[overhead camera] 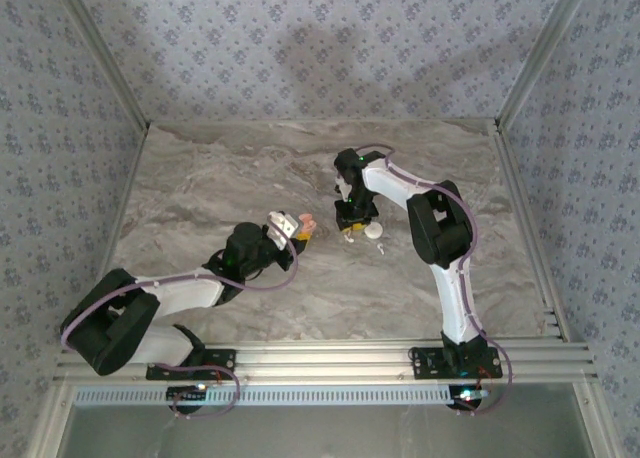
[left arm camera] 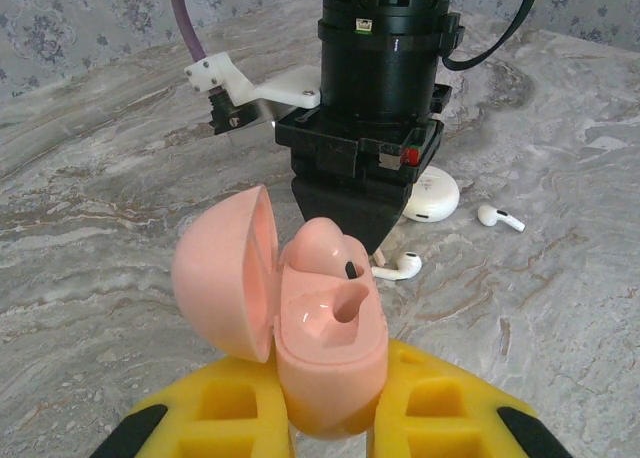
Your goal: Insert the wireless bluetooth earbuds into the charging case
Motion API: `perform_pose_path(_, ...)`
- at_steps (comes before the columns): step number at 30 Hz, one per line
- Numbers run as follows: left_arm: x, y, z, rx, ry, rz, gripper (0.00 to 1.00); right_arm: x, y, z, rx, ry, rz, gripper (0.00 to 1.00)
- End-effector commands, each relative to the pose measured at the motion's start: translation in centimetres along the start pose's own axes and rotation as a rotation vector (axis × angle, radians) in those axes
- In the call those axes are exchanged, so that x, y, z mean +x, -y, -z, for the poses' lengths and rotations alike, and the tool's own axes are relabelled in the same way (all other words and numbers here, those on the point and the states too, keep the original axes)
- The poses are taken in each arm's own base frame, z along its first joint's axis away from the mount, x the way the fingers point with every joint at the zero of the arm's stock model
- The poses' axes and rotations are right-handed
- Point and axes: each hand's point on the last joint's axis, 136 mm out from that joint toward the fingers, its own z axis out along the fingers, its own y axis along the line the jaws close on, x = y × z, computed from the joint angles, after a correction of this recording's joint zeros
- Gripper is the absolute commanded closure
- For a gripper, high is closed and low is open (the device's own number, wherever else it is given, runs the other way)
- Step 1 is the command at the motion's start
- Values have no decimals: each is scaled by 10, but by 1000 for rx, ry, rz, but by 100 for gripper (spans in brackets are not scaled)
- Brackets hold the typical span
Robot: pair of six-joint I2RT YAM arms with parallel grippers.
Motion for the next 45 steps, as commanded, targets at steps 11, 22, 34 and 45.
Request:
perform_pose_path(11, -7, -1, 4, -2, 28, -8, 92, -8, -12, 17, -23, 102, 16, 79)
perform_pose_path(22, -11, 10, -3, 67, 45, 0, 92, -16, -35, 110, -140, 489, 129, 81)
perform_pose_path(34, -36, 41, -14, 273, 85, 6, 92, 41, -65, 191, -154, 797, 466, 81)
perform_pose_path(45, -57, 63, -9, 416, 111, -5, 92, 75, -99, 201, -251, 840, 700, 81)
